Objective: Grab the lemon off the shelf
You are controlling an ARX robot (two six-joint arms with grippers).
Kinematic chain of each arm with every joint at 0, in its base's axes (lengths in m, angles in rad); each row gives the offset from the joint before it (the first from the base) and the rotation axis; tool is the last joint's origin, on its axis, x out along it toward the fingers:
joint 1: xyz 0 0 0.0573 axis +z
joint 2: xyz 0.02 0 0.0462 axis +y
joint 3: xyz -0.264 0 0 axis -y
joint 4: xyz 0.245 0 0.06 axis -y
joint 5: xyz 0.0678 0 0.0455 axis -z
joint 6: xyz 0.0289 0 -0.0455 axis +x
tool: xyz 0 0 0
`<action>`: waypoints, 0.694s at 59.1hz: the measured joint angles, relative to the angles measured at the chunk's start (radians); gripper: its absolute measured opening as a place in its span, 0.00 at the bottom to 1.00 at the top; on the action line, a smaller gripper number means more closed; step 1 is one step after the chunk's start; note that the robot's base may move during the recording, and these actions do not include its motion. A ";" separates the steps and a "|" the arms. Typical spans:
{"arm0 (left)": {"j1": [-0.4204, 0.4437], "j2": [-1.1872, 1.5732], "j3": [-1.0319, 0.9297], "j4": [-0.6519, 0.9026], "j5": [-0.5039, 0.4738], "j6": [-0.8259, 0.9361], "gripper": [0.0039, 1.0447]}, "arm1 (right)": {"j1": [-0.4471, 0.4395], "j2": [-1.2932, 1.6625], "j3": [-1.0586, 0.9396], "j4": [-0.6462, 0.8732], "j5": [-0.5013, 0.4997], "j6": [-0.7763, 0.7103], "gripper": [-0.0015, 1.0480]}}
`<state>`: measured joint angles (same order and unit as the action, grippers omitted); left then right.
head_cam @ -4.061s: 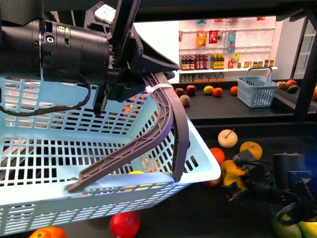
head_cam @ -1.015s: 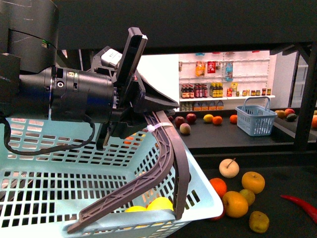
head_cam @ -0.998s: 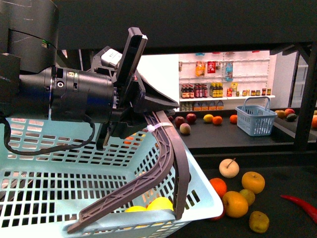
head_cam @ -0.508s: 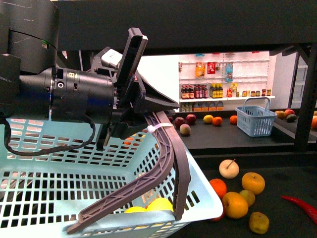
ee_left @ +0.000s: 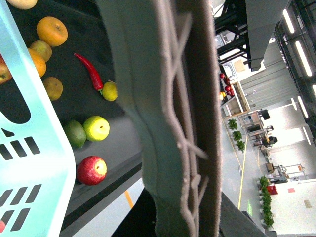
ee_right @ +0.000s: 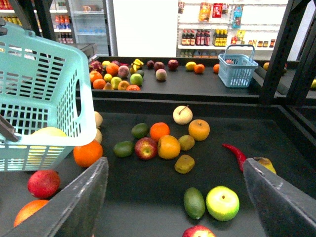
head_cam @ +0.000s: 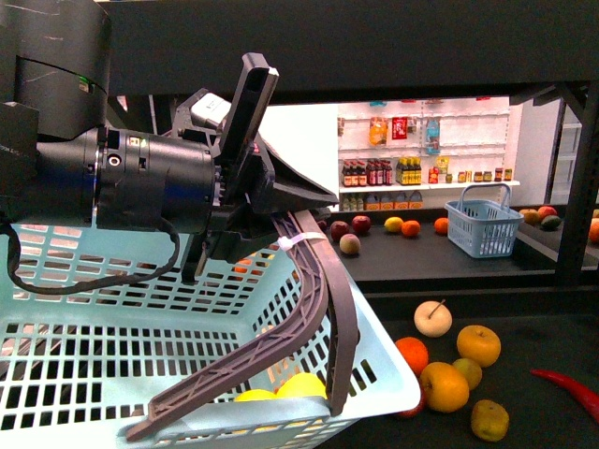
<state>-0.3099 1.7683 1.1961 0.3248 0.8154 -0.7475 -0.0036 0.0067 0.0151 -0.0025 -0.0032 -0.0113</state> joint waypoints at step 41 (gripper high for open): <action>0.164 0.028 -0.025 0.367 -0.332 -0.333 0.08 | 0.000 0.000 0.000 0.000 0.000 0.000 0.98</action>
<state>-0.1455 1.7966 1.1709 0.6914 0.4831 -1.0805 -0.0036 0.0063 0.0151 -0.0025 -0.0032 -0.0109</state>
